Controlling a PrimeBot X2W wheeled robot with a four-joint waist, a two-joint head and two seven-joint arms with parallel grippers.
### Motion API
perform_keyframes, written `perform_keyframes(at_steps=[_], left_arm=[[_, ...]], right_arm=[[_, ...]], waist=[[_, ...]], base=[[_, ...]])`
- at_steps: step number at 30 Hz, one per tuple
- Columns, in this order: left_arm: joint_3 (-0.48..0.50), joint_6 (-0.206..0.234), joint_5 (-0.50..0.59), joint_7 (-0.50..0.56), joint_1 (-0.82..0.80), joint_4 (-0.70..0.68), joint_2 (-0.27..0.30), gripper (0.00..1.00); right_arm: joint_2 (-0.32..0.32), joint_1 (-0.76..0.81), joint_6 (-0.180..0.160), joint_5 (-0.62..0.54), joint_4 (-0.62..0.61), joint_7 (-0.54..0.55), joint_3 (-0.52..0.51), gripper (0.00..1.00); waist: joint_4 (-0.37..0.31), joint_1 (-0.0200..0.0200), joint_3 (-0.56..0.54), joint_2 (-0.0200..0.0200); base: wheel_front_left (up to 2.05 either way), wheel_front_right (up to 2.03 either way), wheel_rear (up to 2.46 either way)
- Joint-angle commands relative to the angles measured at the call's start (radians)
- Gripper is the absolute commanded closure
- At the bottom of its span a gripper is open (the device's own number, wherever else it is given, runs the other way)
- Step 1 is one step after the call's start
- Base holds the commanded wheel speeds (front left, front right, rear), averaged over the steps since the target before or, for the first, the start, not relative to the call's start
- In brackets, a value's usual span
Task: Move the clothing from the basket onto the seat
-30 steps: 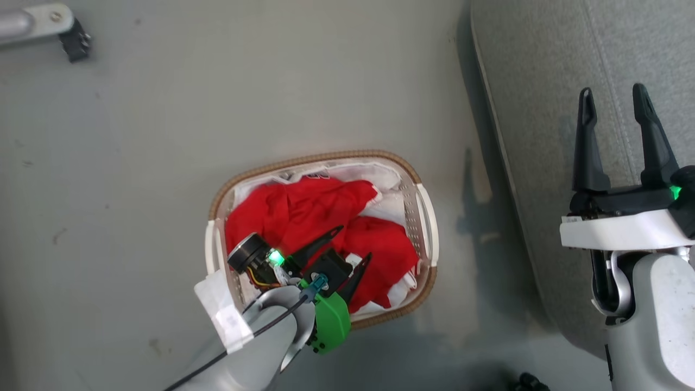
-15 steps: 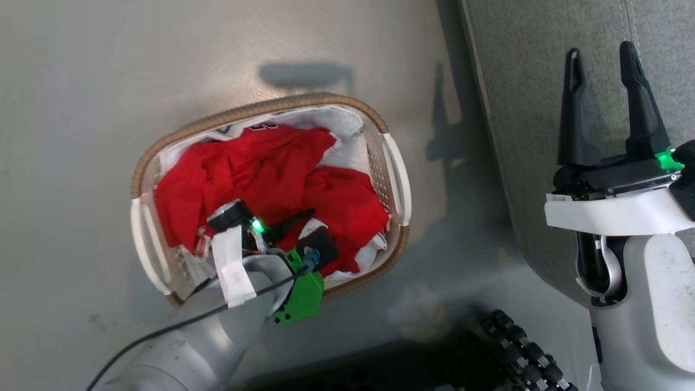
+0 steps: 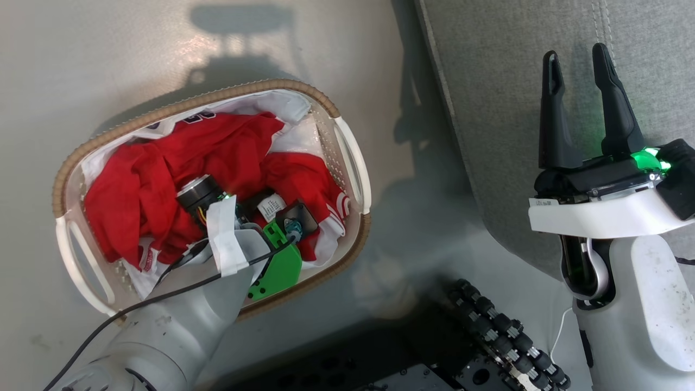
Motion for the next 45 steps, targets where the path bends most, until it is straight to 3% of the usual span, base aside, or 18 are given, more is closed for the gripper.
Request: perform_keyframes(at_steps=[1, 2, 18, 28, 45], left_arm=[[-0.002, 0.002, -0.003, 0.005, -0.015, 0.005, 0.009, 0.71], [-0.001, 0.004, -0.006, 0.009, -0.013, 0.007, 0.009, 1.0], [-0.004, 0.024, -0.051, -0.058, 0.059, -0.039, 0.005, 1.0], [0.052, 0.043, -0.117, -0.073, 0.105, -0.237, 0.003, 1.0], [0.185, 0.057, -0.116, -0.073, 0.187, -0.553, 0.083, 1.0]], right_arm=[[-0.002, -0.007, -0.001, 0.008, 0.004, -0.002, 0.002, 0.0], [-0.002, -0.007, -0.001, 0.011, 0.006, -0.002, 0.002, 0.0], [-0.002, 0.022, -0.001, -0.024, 0.059, -0.002, -0.002, 0.0], [-0.003, 0.082, -0.001, -0.075, 0.104, -0.002, -0.017, 0.0], [-0.003, 0.216, -0.001, -0.156, 0.169, -0.002, -0.041, 0.0]], waist=[[-0.014, -0.0001, 0.009, 0.0], [-0.016, -0.0001, 0.007, 0.0], [0.047, -0.0001, -0.156, 0.0], [0.112, -0.0001, -0.33, 0.0], [0.171, -0.0001, -0.622, 0.0]], base=[[0.0, 0.0, 0.0], [0.0, 0.0, 0.0], [0.0, 0.0, 0.0], [0.0, 0.0, 0.0], [0.0, 0.0, 0.0]])
